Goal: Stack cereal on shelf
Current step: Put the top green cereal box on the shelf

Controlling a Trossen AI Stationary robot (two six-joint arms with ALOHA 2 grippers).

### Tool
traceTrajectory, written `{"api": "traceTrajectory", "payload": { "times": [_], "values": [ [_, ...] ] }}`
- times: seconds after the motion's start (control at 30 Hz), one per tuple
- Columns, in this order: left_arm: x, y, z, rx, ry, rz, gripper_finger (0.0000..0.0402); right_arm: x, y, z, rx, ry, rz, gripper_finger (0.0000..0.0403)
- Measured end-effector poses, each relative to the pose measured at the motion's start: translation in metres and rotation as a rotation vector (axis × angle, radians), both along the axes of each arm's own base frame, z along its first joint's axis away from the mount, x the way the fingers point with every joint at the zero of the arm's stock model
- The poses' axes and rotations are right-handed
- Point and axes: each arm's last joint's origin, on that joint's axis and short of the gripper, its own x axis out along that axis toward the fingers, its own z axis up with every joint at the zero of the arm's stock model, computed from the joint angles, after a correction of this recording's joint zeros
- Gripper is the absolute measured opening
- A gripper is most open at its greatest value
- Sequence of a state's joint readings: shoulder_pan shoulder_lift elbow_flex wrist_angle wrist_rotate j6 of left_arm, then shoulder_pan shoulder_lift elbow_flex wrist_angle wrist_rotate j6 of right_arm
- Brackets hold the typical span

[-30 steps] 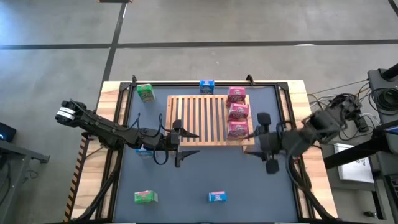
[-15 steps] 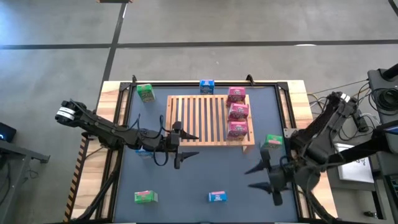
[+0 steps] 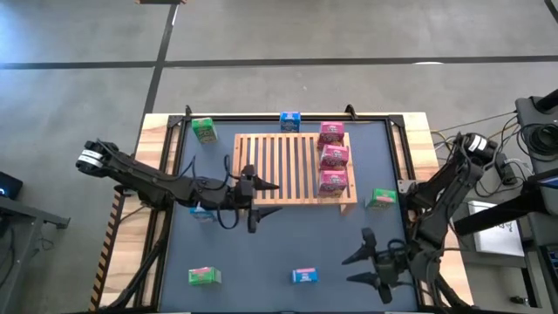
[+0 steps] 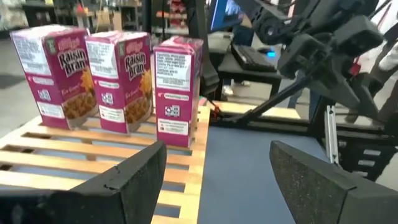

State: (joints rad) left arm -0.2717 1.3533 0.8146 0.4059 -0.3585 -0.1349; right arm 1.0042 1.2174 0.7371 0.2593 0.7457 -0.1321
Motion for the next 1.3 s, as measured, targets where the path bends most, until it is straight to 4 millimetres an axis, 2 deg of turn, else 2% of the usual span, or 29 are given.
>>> {"api": "traceTrajectory", "payload": {
  "times": [0.3, 0.6, 0.7, 0.83, 1.0, 1.13, 1.3],
  "values": [
    [0.005, -0.001, 0.021, 0.026, 0.105, 0.001, 0.0244, -0.012, 0.002, -0.008, -0.106, -0.014, 0.066, 0.0194],
    [-0.003, 0.001, 0.035, 0.053, 0.181, 0.002, 0.0224, -0.028, -0.026, -0.014, -0.064, -0.039, 0.021, 0.0194],
    [-0.014, 0.006, 0.042, 0.059, 0.194, 0.02, 0.0224, -0.034, -0.037, -0.017, -0.007, -0.065, 0.017, 0.0194],
    [-0.035, 0.018, 0.053, 0.093, 0.224, 0.134, 0.0223, -0.041, -0.049, -0.023, 0.056, -0.11, 0.019, 0.0194],
    [-0.064, 0.036, 0.07, 0.083, 0.219, 0.213, 0.0223, -0.046, -0.057, -0.027, 0.083, -0.143, 0.025, 0.0194],
    [-0.085, 0.055, 0.072, 0.073, 0.278, 0.34, 0.0223, -0.046, -0.058, -0.028, 0.071, -0.16, 0.028, 0.0194],
    [-0.107, 0.087, 0.065, 0.038, 0.4, 0.553, 0.0223, -0.047, -0.058, -0.029, 0.064, -0.161, 0.029, 0.0194]
  ]
}}
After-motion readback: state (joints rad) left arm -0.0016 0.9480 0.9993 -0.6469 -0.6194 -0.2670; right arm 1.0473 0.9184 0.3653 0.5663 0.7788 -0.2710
